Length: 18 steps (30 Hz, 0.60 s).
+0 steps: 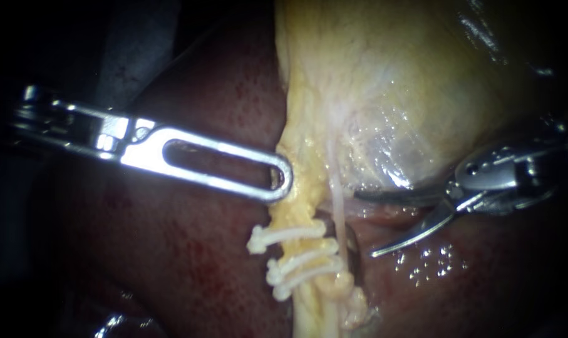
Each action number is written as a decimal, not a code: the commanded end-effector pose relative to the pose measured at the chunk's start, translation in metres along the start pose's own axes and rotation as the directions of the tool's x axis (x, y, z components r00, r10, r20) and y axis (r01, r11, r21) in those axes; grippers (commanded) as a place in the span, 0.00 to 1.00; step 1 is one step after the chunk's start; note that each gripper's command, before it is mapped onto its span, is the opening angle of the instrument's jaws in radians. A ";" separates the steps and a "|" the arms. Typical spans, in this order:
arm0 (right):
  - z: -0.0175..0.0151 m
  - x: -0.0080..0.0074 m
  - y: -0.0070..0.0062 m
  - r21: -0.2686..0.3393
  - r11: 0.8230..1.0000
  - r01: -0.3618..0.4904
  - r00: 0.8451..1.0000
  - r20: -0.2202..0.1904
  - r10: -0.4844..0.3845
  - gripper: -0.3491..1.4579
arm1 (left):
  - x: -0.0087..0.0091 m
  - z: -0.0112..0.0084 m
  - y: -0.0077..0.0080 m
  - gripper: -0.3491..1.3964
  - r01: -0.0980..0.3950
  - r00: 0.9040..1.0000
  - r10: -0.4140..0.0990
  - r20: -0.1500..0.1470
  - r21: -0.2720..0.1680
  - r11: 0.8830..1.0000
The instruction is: Go to the cutting position left tube
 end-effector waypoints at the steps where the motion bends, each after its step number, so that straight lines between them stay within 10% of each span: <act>1: 0.0004 -0.0003 0.0000 0.000 1.000 0.001 1.000 0.012 -0.001 0.83 | 0.0000 0.0001 0.0001 0.00 -0.001 1.000 0.001 0.000 0.001 1.000; 18: 0.0031 -0.0002 0.0005 0.025 0.999 -0.038 0.999 0.035 0.037 0.74 | -0.0001 0.0004 0.0018 0.00 -0.009 1.000 0.009 0.002 -0.004 1.000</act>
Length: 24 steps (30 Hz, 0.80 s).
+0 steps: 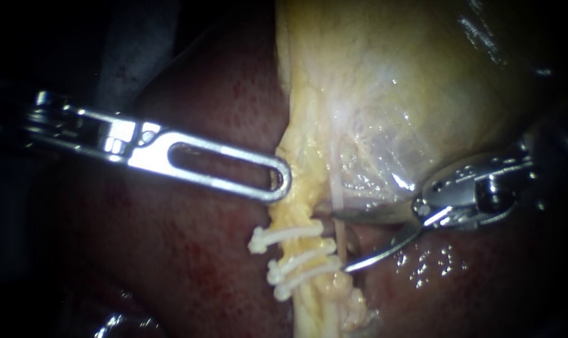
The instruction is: Go to the cutting position left tube
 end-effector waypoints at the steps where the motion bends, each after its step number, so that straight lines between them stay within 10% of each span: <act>1: 0.0001 0.0000 0.0000 0.000 1.000 -0.005 1.000 0.003 0.005 0.73 | 0.0000 -0.0001 -0.0001 0.00 0.000 1.000 0.000 -0.001 0.001 1.000; 24: 0.0030 -0.0001 0.0007 0.022 0.999 -0.037 0.999 0.041 0.036 0.64 | 0.0002 -0.0001 -0.0006 0.00 0.003 1.000 -0.003 0.000 0.001 1.000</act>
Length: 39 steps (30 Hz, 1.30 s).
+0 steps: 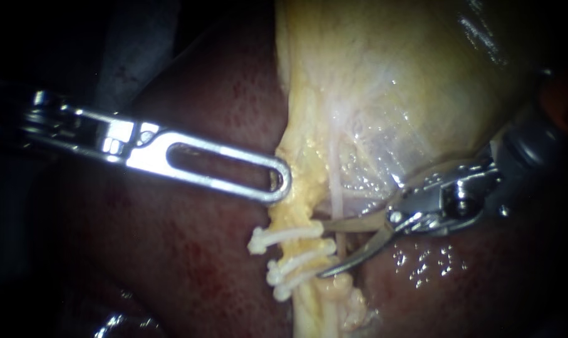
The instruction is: Go to the cutting position left tube
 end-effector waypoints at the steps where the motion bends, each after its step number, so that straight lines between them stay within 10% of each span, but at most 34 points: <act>1: 0.0001 0.0000 -0.0001 0.002 1.000 -0.004 1.000 0.000 0.004 0.63 | 0.0000 0.0000 0.0000 0.00 0.000 1.000 0.000 0.000 -0.001 1.000; 39: 0.0033 0.0018 -0.0003 0.028 0.999 -0.019 1.000 0.021 0.018 0.58 | 0.0000 0.0001 -0.0001 0.00 0.000 1.000 0.000 0.002 -0.001 1.000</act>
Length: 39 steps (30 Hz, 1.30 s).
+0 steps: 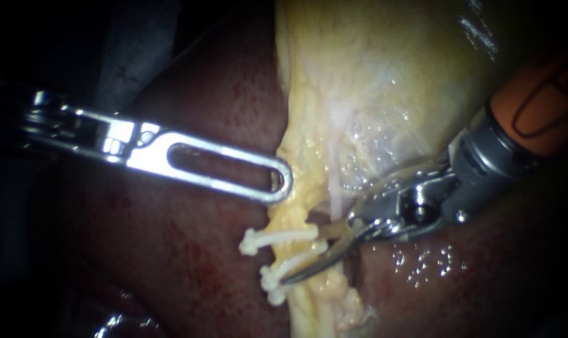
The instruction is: Go to the cutting position left tube
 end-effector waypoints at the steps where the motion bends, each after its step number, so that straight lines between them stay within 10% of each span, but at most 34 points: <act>1: 0.0002 0.0000 0.0000 -0.001 1.000 0.001 1.000 0.000 -0.001 0.58 | 0.0000 0.0000 0.0000 0.00 0.000 1.000 0.000 0.000 0.000 1.000; 39: 0.0028 0.0005 0.0008 0.048 0.999 0.006 1.000 -0.011 -0.006 0.45 | 0.0001 0.0003 0.0001 0.00 -0.001 1.000 0.001 0.002 -0.002 1.000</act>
